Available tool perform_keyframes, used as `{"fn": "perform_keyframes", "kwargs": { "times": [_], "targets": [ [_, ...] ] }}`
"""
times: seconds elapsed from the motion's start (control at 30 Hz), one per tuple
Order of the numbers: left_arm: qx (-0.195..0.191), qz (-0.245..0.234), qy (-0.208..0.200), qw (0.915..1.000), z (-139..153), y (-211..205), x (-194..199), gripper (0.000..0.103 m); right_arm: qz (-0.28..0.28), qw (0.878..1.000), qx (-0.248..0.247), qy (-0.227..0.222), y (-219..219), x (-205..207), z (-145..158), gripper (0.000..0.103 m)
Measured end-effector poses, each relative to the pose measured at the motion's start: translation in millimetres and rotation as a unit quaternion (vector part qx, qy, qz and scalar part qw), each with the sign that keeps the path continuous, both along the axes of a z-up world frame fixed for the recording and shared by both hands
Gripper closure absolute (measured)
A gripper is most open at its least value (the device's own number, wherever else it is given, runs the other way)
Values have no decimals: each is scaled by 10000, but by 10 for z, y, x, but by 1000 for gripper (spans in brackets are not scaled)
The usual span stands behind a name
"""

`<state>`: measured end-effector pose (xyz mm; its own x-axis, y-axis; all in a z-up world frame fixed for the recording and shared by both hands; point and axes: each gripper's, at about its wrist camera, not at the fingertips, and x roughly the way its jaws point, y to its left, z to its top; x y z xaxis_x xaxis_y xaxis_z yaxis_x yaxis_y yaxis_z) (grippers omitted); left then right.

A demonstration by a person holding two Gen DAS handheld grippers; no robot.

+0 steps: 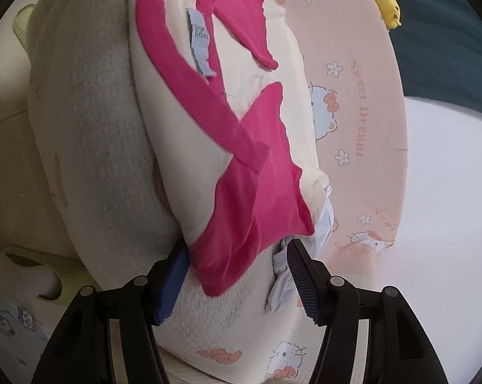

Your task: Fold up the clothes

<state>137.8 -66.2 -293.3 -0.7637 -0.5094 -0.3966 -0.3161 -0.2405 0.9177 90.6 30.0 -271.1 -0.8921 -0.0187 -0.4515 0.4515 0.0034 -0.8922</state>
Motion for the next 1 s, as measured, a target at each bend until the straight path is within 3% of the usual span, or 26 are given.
{"fn": "perform_keyframes", "kwargs": {
  "times": [0.2,0.43,0.67,0.7,0.8,0.87,0.9,0.93,0.97,1.0],
  "targets": [
    [-156,-106,226,9996,-26,141,-73,28,307,9990,122,286,-211,45,-74,41],
    [-330,57,296,9990,-51,-67,-50,27,385,9975,233,544,-69,-8,-136,41],
    [-1121,-339,566,9915,-256,3,0,28,457,9946,283,886,-168,-25,-229,41],
    [-1089,-335,575,9918,-250,-7,5,28,422,9952,208,863,-172,-34,-222,41],
    [-762,-296,457,9956,-175,-63,-4,30,292,9981,-60,537,-145,-55,-178,57],
    [-512,-282,330,9977,-118,-116,-9,37,379,9982,20,474,-134,-27,-229,68],
    [-285,-267,177,9991,-87,-144,-5,42,411,9983,97,404,-137,-12,-263,80],
    [-66,-255,29,9996,-57,-174,0,57,405,9987,113,302,-142,-11,-276,91],
    [82,-266,-80,9996,-47,-210,16,72,390,9988,105,268,-146,-12,-286,92],
    [128,-340,-152,9992,-66,-229,47,78,374,9990,98,234,-150,-14,-295,92]
  ]
}}
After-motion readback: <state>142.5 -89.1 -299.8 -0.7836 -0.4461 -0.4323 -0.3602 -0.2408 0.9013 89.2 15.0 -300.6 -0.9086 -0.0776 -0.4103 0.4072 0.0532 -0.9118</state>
